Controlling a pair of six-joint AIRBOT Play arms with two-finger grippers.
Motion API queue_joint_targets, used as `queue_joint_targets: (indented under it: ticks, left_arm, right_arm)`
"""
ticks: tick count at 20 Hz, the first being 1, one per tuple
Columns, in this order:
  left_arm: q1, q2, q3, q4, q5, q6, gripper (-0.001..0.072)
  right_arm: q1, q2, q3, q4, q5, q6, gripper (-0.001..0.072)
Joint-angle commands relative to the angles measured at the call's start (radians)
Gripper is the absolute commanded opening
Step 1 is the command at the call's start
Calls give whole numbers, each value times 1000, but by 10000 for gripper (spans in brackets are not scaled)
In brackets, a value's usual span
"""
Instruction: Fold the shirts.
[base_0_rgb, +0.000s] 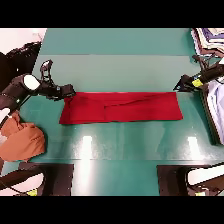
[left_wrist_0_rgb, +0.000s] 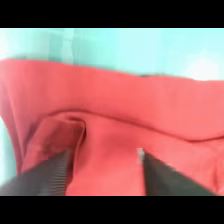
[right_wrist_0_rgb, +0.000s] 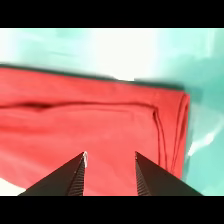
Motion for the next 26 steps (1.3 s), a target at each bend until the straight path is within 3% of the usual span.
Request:
queue_joint_targets:
  ticks: [1,2,3,4,5,8,10,13,14,15,19,23,26]
  left_arm:
    - [2,-6,53,-15,-93,33,252]
    - [2,-6,63,-32,-113,61,140]
    - [2,-6,65,-57,-119,78,106]
    - [2,-6,65,-82,-120,79,106]
    - [2,-6,65,-113,-119,79,106]
    - [2,-7,65,-195,-107,109,106]
    - [2,-8,65,-215,-106,115,106]
    - [1,-9,65,-232,-108,121,104]
    - [-12,-9,65,-234,-103,142,25]
    - [-34,-10,65,-233,-92,157,26]
    - [-153,-55,93,-235,-11,155,25]
    - [-271,-220,251,-235,-30,155,24]
    - [-367,-376,389,-237,-41,147,25]
  right_arm:
    - [-70,-34,18,71,86,-73,368]
    - [-99,-34,-5,73,106,-82,368]
    - [-133,-34,-39,87,117,-90,369]
    - [-163,-34,-77,92,120,-95,420]
    - [-188,-34,-122,90,117,-99,556]
    - [-233,-34,-246,125,85,-151,566]
    - [-238,-34,-314,194,49,-186,478]
    - [-215,-34,-373,229,-10,-202,447]
    - [-200,-34,-379,230,-13,-214,447]
    - [-182,-34,-378,230,-14,-225,440]
    - [-130,-33,-319,238,14,-244,29]
    - [-80,5,-196,280,134,-232,14]
    - [-8,104,-100,330,144,-158,14]
